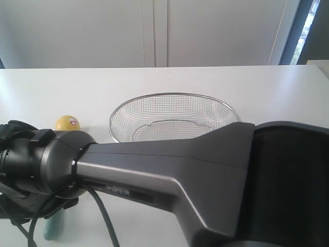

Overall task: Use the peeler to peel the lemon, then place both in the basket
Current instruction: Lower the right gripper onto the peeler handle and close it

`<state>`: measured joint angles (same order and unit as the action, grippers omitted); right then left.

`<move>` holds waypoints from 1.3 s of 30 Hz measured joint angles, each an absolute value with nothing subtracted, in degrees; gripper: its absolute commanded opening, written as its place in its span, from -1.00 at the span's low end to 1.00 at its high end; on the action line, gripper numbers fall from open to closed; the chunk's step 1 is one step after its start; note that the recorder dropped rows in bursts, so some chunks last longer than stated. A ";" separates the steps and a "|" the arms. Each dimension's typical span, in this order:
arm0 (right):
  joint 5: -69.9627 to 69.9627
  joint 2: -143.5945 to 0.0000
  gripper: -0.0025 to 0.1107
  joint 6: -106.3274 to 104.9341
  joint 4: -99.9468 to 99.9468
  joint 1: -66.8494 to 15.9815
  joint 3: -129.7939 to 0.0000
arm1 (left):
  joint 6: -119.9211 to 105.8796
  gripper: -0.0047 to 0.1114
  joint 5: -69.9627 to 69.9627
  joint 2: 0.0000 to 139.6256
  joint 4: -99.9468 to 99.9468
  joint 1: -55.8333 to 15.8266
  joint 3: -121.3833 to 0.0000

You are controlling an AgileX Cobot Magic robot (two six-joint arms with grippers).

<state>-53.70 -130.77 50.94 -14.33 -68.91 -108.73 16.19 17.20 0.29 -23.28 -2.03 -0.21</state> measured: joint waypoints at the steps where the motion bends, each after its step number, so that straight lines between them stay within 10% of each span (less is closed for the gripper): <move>1: -53.29 -130.90 -0.05 51.06 -14.33 -68.91 -108.73 | 17.81 -0.92 17.20 0.29 -23.17 -2.03 -0.21; 39: -48.83 -135.22 -0.19 55.07 -14.86 -67.65 -108.73 | 25.76 -0.92 17.20 0.29 -20.57 -2.03 -0.21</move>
